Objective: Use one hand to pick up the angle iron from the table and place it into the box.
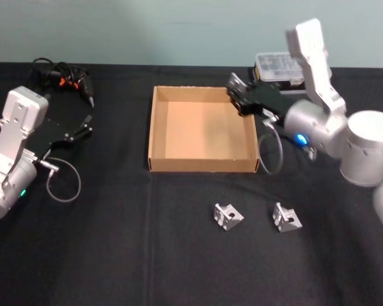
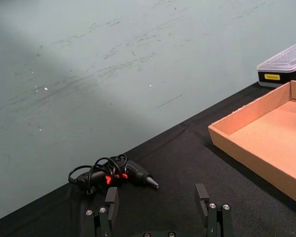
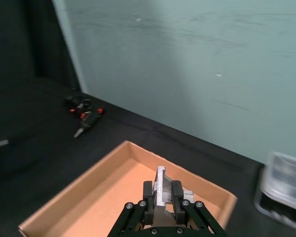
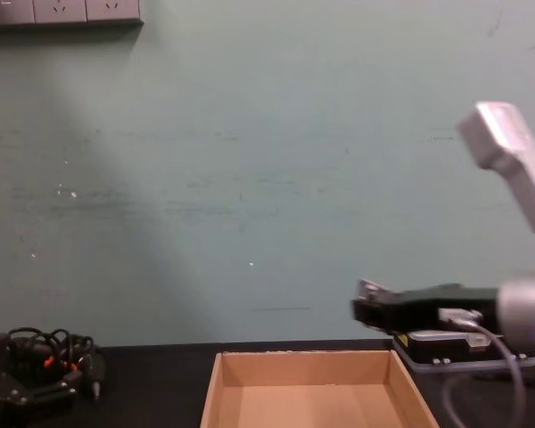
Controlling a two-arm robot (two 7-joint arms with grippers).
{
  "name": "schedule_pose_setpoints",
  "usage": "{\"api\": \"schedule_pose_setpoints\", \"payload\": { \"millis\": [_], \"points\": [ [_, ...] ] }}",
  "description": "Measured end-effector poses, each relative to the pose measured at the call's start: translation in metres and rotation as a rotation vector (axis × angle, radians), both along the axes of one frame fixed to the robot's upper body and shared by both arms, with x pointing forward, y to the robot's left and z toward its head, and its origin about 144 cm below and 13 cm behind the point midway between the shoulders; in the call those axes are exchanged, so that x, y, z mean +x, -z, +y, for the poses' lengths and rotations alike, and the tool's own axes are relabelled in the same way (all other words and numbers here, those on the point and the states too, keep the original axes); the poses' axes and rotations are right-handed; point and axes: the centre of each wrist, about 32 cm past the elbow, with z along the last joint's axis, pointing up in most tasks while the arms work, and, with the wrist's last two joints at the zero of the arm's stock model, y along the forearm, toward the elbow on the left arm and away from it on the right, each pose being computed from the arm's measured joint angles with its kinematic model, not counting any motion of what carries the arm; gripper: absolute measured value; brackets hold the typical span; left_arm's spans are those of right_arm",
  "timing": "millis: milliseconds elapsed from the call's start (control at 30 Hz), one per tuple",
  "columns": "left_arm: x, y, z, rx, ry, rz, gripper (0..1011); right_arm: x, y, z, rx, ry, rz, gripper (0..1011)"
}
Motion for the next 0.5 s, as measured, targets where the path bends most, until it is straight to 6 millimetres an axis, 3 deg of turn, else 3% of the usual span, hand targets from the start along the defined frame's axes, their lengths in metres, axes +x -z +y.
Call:
{"api": "schedule_pose_setpoints", "payload": {
  "millis": [300, 500],
  "points": [
    [0.0, 0.0, 0.0, 0.0, 0.0, 0.0, 1011, 0.035, -0.018, 0.038, -0.058, -0.086, 0.029, 238],
    [0.0, 0.0, 0.0, 0.0, 0.0, 0.0, 1011, 0.046, -0.014, 0.052, -0.111, -0.105, 0.051, 238]
  ]
}}
